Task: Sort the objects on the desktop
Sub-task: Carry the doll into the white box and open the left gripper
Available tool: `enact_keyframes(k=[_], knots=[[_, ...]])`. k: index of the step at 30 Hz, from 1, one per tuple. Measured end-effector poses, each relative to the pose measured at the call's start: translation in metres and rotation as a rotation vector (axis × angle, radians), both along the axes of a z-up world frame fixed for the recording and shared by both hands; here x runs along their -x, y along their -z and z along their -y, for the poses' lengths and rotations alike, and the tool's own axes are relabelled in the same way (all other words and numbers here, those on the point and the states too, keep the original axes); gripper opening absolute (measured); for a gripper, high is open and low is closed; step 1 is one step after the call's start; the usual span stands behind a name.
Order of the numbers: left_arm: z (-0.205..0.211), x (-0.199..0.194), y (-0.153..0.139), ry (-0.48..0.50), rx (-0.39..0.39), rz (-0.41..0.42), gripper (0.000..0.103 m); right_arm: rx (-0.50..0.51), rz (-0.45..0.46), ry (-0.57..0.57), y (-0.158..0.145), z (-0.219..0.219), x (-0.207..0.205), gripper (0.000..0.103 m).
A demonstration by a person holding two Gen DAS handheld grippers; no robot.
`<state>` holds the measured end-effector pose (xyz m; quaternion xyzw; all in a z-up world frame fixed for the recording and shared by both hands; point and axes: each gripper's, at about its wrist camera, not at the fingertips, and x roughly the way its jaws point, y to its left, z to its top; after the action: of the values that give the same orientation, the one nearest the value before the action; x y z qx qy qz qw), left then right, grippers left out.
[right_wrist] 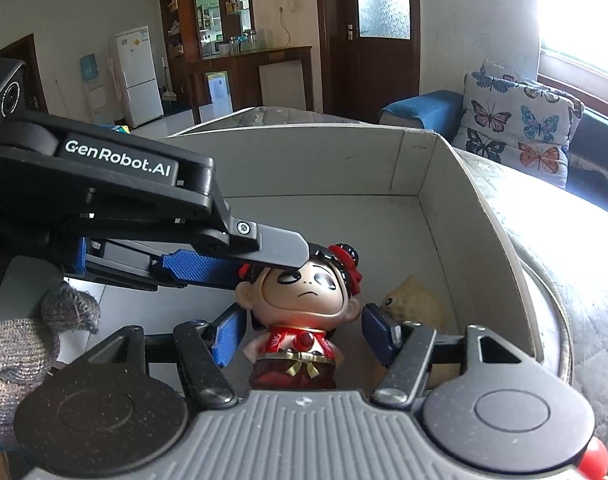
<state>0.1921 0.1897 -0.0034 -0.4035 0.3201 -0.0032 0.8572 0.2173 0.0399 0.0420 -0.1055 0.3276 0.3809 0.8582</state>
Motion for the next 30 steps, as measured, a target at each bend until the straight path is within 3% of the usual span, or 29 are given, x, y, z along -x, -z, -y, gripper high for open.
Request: enact_keyframes(k=[21,23,30], knots=[[0.001,0.018,-0.013,-0.002,-0.022,0.033,0.044,-0.046,0.079,0.002,-0.023,0.018,0.037,0.084],[0.003,0.022,-0.016,0.003,-0.028,0.043,0.044,-0.060,0.091,0.010,-0.027,0.024,0.043,0.091],[0.013,0.033,-0.025,0.017,-0.050,0.068,0.044,-0.086,0.128,0.024,-0.038,0.042,0.061,0.093]])
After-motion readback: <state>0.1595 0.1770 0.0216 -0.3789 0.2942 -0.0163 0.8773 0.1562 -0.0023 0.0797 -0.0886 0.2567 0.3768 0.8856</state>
